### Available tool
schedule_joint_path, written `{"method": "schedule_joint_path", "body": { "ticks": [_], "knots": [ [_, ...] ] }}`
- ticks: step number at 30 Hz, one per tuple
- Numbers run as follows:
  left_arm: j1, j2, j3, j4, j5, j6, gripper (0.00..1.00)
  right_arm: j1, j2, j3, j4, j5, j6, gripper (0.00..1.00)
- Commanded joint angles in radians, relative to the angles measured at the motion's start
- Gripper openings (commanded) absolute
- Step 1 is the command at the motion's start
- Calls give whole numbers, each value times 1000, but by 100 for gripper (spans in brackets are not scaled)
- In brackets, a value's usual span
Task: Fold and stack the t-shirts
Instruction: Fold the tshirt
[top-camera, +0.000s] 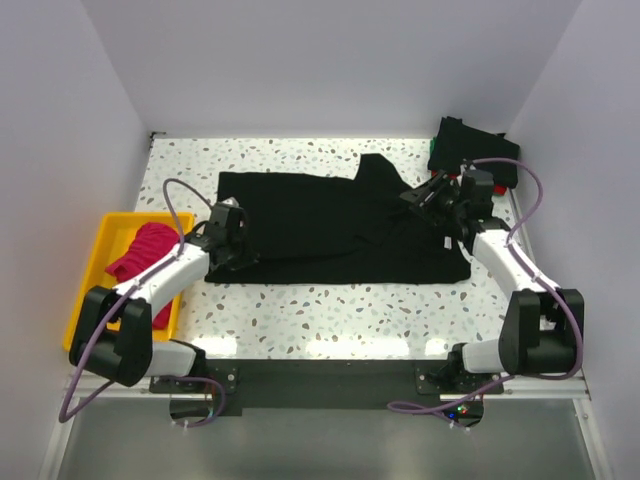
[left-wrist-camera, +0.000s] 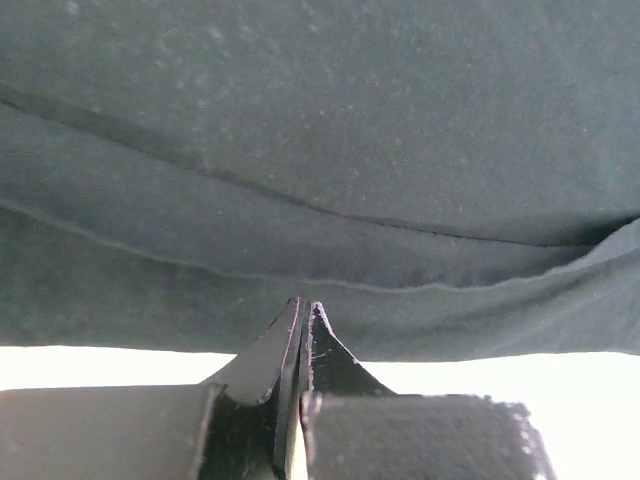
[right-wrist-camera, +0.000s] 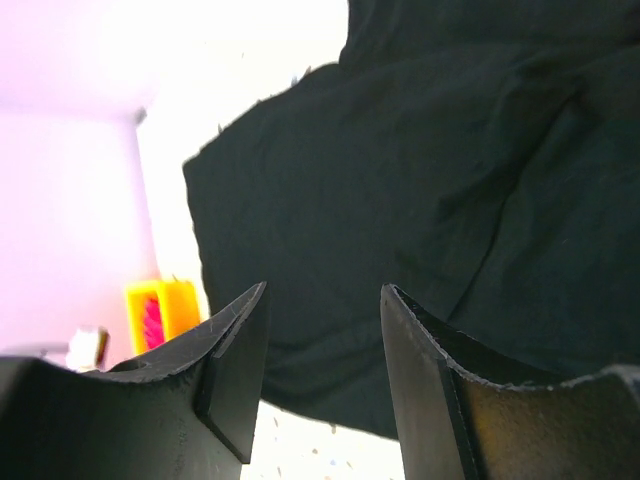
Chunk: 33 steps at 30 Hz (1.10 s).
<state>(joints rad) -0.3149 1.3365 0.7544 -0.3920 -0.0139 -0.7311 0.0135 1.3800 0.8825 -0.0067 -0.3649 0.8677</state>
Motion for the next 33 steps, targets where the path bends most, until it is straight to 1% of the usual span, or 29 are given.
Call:
{"method": "schedule_joint_path", "body": {
  "ticks": [1, 5, 10, 19, 23, 26, 27, 31, 33],
  "knots": [
    [-26, 36, -1, 84, 3, -24, 0, 63, -36, 21, -76, 75, -90, 52],
    [-33, 79, 25, 105, 8, -25, 2, 108, -48, 18, -88, 80, -116, 52],
    [-33, 162, 75, 116, -18, -14, 6, 138, -56, 18, -113, 81, -151, 52],
    [-18, 368, 275, 96, -73, -2, 10, 192, -75, 22, -183, 93, -274, 53],
    [-1, 414, 302, 93, -72, -19, 12, 223, -61, 29, -217, 113, -323, 53],
    [4, 395, 289, 97, -61, -34, 13, 239, -39, 38, -240, 150, -352, 55],
    [2, 360, 280, 108, -60, -36, 14, 240, -33, 39, -245, 162, -357, 56],
    [2, 256, 206, 120, -63, -45, 17, 240, 27, 64, -222, 225, -361, 66],
    [2, 201, 172, 124, -72, -54, 18, 241, 97, 87, -208, 231, -360, 69]
  ]
}}
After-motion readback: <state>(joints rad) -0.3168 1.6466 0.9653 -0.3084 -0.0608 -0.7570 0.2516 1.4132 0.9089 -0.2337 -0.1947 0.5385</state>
